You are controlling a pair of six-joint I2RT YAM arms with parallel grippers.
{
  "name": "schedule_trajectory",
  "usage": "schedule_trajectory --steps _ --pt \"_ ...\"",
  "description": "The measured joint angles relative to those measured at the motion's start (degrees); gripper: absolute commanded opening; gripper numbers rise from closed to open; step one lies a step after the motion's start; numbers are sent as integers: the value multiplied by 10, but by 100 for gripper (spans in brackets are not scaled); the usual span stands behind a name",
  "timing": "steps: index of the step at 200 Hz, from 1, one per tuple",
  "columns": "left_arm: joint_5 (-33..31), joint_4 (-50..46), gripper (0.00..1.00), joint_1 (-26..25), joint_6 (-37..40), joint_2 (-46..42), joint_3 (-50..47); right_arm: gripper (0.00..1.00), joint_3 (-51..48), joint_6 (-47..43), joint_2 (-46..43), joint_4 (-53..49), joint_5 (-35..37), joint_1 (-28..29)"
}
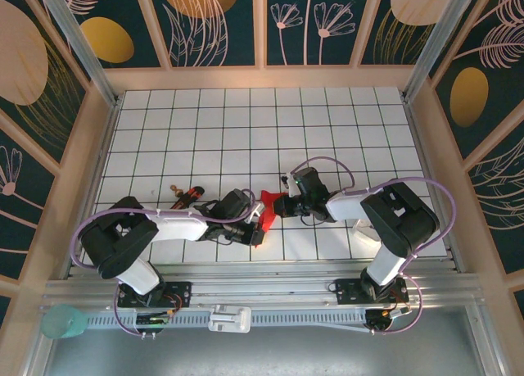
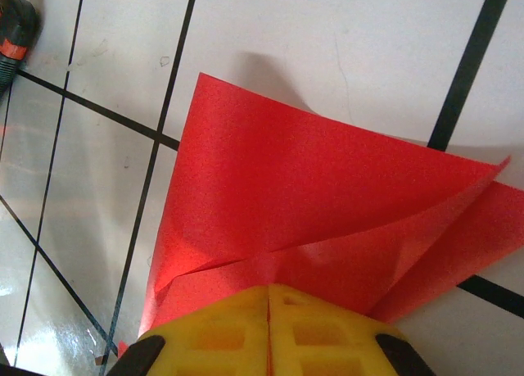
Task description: Fold a paper plane with a square sheet of paper (pick it up from the middle)
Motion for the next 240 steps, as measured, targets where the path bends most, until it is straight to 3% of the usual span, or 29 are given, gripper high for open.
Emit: schedule_trajectory --steps 139,209,240 --pt "-2 20 0 7 0 -39 -47 8 6 0 4 -9 1 0" --pt "-3 -49 0 6 14 -58 -35 8 11 0 6 -15 -1 0" --pt "-6 -80 22 6 10 -92 -33 8 12 0 7 -16 -2 0"
